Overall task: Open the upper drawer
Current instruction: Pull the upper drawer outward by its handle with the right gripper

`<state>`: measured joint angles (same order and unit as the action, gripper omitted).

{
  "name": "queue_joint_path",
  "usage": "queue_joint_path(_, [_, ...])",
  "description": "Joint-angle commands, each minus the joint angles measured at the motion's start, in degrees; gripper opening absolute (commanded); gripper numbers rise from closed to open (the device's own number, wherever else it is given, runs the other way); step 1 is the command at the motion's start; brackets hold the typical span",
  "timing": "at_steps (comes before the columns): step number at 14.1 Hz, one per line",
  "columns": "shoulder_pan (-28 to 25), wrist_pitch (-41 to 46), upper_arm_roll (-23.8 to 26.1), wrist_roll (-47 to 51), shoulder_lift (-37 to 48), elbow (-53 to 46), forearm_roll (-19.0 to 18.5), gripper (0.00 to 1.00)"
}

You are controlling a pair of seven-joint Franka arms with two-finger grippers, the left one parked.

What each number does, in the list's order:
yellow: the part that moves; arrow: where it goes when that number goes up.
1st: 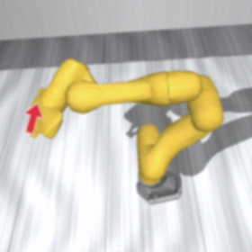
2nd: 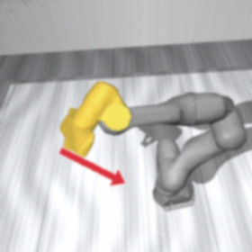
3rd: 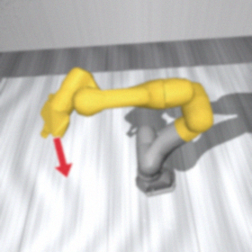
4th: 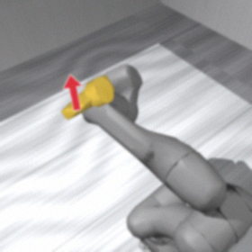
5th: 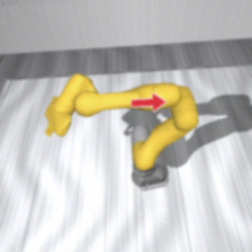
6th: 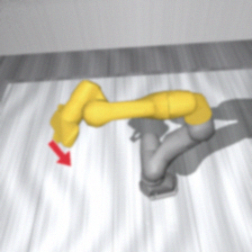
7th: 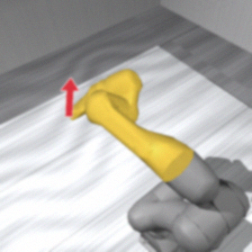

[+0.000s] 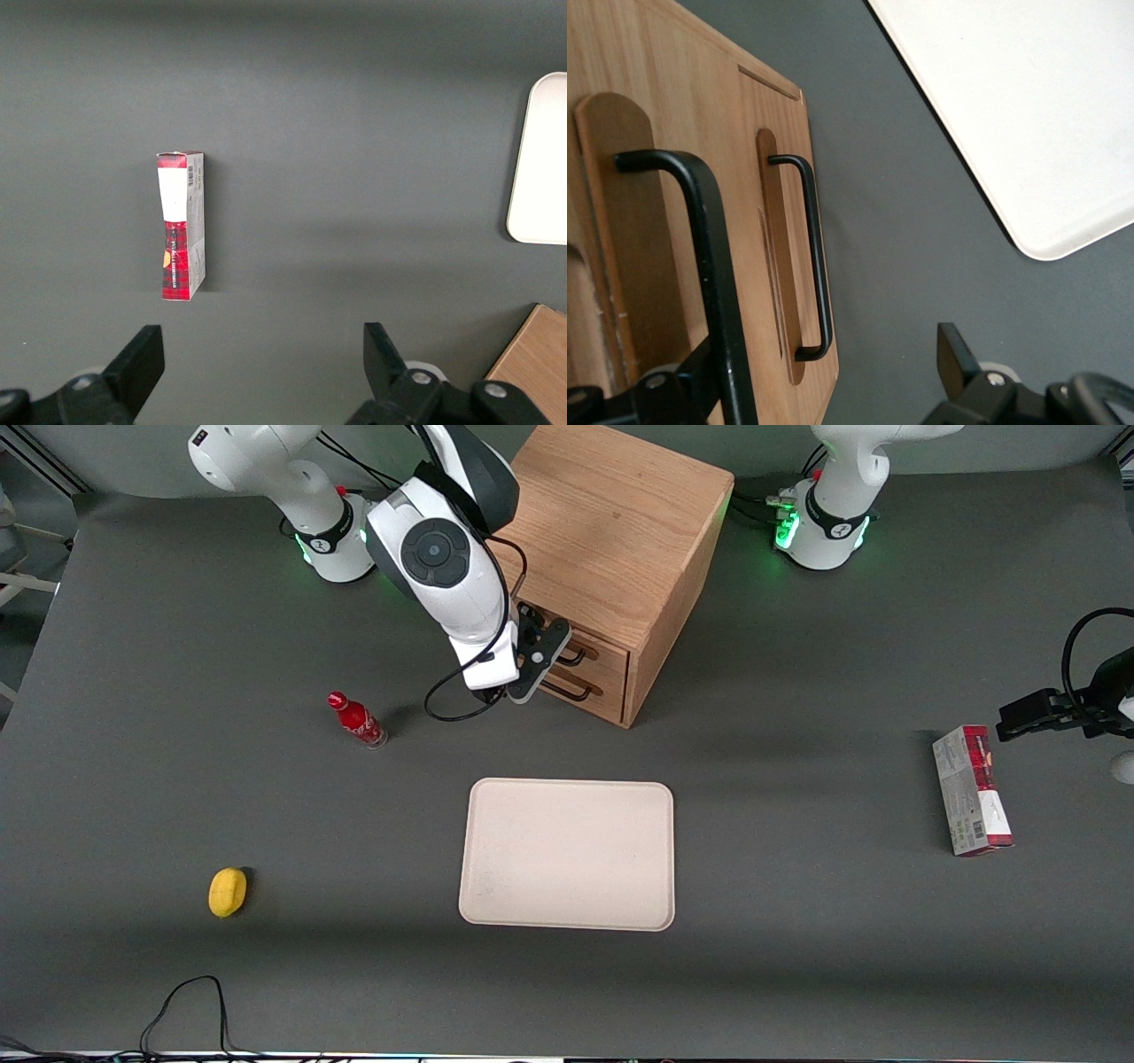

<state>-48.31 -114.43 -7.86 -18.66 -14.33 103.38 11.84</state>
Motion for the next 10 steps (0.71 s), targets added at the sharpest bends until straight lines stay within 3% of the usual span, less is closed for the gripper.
queue_joint_path(1, [0.7,-0.5,-0.6,-1.8,-1.5,-1.9,0.6,1.00])
queue_joint_path(10, [5.7,0.0,-0.7,-1.9,-5.2,-6.4,-1.3,1.00])
